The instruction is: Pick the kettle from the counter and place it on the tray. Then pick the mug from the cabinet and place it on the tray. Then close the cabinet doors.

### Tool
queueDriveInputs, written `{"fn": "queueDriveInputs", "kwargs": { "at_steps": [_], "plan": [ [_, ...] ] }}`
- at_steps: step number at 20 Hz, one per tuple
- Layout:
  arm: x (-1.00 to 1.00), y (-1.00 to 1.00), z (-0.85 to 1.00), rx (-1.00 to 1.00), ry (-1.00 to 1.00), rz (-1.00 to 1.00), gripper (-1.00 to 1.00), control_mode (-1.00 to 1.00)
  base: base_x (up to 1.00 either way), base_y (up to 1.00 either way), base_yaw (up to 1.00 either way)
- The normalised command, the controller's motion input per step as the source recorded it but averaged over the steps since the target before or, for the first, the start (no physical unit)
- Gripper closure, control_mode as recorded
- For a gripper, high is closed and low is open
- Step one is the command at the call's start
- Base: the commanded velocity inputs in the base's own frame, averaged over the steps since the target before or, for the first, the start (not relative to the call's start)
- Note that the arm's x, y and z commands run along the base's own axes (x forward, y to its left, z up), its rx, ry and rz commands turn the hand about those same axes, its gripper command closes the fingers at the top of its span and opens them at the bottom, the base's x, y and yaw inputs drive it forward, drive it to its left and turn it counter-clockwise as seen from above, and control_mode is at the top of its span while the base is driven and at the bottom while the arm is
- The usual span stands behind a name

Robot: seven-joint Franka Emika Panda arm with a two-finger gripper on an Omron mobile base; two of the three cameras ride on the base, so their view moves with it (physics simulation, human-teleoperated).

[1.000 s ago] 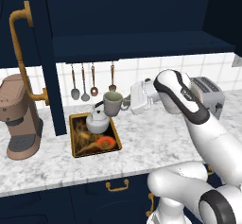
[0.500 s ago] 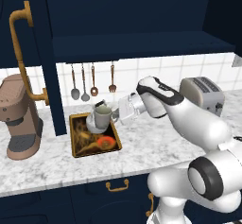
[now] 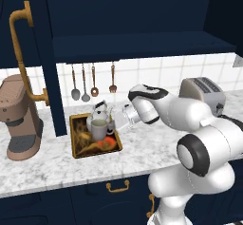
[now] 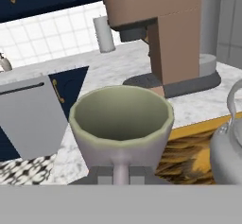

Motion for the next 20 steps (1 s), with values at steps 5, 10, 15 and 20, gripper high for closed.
{"fn": "queueDriveInputs", "kwargs": {
  "at_steps": [5,10,15,20],
  "plan": [
    [0.00,0.06,-0.27,-0.03,0.00,0.00,1.00,-1.00,0.00,0.00,0.00],
    [0.00,0.00,-0.17,0.00,0.00,0.00,1.00,-1.00,0.00,0.00,0.00],
    [0.00,0.00,-0.11,-0.01,0.00,-0.04,1.00,-1.00,0.00,0.00,0.00],
    [0.02,0.00,-0.10,-0.03,-0.03,-0.06,1.00,-1.00,0.00,0.00,0.00]
  ]
}}
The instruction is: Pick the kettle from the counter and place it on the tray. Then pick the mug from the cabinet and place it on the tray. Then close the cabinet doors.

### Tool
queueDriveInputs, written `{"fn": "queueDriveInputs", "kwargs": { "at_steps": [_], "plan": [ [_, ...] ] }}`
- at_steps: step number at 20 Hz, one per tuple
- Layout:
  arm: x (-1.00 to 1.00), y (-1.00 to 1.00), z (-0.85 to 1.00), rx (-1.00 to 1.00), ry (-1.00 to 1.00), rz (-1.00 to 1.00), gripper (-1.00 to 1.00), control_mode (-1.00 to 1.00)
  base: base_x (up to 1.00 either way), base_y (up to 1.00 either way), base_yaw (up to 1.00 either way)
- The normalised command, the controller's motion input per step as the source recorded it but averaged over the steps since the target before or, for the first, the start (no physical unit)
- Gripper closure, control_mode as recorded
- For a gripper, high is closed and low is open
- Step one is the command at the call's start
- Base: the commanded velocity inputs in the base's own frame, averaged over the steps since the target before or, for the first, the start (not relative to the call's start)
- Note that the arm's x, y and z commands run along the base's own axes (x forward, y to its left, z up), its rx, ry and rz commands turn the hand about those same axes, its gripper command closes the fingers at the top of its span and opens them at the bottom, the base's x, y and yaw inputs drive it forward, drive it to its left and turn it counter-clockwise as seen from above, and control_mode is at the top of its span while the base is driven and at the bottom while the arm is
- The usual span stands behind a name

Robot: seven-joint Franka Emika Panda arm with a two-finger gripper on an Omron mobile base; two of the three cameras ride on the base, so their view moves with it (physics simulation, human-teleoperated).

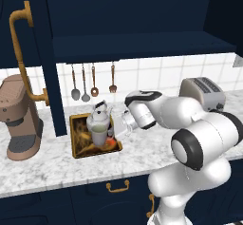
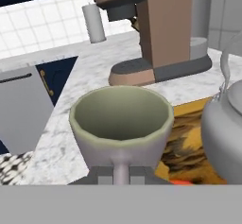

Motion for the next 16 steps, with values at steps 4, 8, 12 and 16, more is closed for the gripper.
{"fn": "queueDriveInputs", "kwargs": {
  "at_steps": [4,8,12,16],
  "plan": [
    [0.00,0.00,-0.24,-0.06,0.00,-0.04,1.00,-1.00,0.00,0.00,0.00],
    [0.06,0.00,-0.31,-0.05,0.00,-0.02,1.00,-1.00,0.00,0.00,0.00],
    [0.12,0.00,-0.33,-0.03,-0.07,-0.01,1.00,-1.00,0.00,0.00,0.00],
    [0.16,0.00,-0.23,0.00,-0.18,0.00,1.00,-1.00,0.00,0.00,0.00]
  ]
}}
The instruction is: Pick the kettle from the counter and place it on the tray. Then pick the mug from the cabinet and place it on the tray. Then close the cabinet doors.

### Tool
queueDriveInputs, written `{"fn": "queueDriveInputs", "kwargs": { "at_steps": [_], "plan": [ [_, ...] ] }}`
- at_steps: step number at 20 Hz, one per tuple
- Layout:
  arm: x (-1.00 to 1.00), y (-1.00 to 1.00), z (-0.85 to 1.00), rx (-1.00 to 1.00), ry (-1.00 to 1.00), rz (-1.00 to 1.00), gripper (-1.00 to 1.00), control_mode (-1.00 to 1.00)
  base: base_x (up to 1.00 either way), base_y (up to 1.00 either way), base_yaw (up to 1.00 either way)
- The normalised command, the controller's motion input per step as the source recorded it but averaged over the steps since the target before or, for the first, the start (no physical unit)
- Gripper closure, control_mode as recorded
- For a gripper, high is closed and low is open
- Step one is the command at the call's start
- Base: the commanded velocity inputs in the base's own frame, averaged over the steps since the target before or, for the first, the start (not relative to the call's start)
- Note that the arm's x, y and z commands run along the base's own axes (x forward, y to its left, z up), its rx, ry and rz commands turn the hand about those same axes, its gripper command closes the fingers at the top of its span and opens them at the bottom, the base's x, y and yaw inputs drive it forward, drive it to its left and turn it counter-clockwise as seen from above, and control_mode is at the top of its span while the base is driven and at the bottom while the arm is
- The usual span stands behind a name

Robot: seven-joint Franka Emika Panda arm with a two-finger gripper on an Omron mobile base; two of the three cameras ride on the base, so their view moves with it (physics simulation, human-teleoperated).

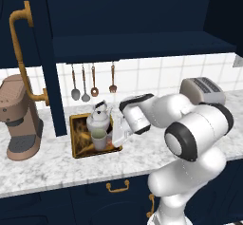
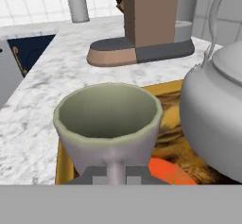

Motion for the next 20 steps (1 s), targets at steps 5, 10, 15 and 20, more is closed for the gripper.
{"fn": "queueDriveInputs", "kwargs": {
  "at_steps": [5,10,15,20],
  "plan": [
    [0.21,0.01,-0.17,0.00,-0.07,0.00,1.00,-1.00,0.00,0.00,0.00],
    [0.14,0.13,-0.11,0.00,0.01,0.00,-1.00,-1.00,0.00,0.00,0.00],
    [0.00,0.02,-0.01,0.00,0.01,0.00,-1.00,-1.00,0.00,0.00,0.00],
    [-0.01,0.00,0.05,0.00,0.00,-0.02,-1.00,-1.00,0.00,0.00,0.00]
  ]
}}
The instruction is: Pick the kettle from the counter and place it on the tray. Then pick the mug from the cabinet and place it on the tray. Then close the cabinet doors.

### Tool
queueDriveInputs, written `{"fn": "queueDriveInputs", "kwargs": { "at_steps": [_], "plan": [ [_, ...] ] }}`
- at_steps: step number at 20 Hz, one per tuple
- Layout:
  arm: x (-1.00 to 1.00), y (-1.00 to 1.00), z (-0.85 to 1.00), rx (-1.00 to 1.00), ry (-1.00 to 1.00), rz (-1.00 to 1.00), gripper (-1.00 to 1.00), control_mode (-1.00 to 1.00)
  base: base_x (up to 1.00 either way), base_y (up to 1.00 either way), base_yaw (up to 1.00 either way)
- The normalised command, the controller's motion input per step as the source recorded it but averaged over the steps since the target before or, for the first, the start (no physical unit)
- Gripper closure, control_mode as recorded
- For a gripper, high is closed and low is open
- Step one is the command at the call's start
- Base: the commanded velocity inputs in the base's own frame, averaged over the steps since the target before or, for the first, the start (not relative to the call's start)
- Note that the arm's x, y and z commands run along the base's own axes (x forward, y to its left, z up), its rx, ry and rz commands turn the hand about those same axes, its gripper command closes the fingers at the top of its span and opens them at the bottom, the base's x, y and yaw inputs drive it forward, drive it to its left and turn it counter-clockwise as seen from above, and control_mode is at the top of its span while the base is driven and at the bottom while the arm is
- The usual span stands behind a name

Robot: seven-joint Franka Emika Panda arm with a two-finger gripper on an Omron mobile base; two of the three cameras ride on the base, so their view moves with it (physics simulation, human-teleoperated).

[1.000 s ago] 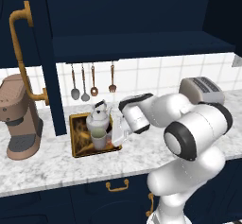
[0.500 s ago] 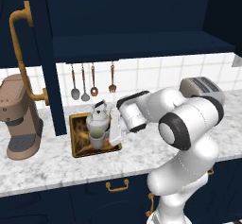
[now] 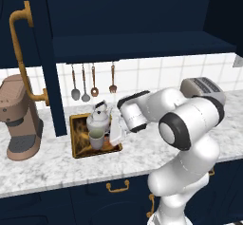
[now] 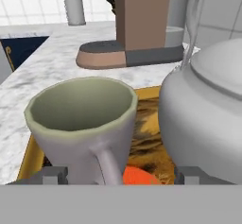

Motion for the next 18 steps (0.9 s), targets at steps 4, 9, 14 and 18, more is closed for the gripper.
{"fn": "queueDriveInputs", "kwargs": {
  "at_steps": [4,9,14,18],
  "plan": [
    [-0.38,-0.05,0.47,0.00,0.00,-0.07,-1.00,-1.00,0.00,0.00,0.00],
    [-0.66,-0.17,0.86,0.00,0.00,-0.12,-1.00,-1.00,0.00,0.00,0.00],
    [-0.82,-0.32,1.00,0.00,0.06,-0.18,-1.00,-1.00,0.00,0.00,0.00],
    [-0.53,-0.34,0.82,0.00,0.30,-0.37,-1.00,-1.00,0.00,0.00,0.00]
  ]
}}
